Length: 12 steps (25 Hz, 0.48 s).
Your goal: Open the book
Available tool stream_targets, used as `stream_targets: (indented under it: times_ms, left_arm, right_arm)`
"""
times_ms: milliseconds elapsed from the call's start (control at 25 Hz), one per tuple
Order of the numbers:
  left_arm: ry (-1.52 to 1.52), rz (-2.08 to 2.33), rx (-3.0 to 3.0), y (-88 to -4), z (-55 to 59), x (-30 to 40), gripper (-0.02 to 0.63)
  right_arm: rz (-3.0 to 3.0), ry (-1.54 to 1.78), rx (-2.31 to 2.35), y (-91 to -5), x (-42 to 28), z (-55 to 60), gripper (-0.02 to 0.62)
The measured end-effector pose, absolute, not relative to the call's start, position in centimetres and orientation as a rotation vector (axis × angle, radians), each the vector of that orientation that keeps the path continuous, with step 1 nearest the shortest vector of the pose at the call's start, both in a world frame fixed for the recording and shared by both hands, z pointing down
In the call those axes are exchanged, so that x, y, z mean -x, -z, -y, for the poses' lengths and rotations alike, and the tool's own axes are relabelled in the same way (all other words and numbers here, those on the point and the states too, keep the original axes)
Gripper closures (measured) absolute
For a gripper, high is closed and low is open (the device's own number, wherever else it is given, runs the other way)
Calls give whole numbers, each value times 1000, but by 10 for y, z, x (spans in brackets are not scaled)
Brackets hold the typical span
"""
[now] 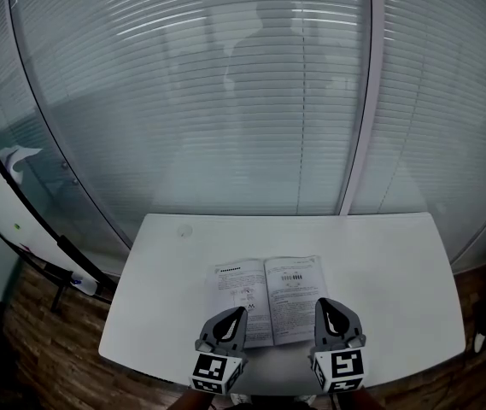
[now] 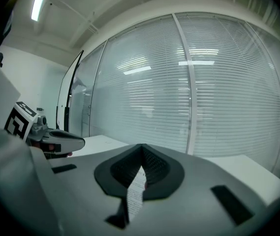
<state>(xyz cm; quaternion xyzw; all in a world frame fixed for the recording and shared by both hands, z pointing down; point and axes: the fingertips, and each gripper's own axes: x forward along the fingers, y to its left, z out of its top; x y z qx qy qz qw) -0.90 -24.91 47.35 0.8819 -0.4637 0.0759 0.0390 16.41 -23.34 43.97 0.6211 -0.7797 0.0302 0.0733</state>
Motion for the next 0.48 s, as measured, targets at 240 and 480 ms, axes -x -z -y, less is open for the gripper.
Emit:
stream_targets:
  times_ms: [240, 480]
  left_arm:
    - [-220, 1430, -2723, -466, 249, 9, 597]
    - [-190, 1493, -2732, -449, 257, 21, 597]
  right_arm:
    - [2343, -83, -1863, -438, -163, 231, 591]
    - [2363, -31, -1854, -433, -165, 230, 591]
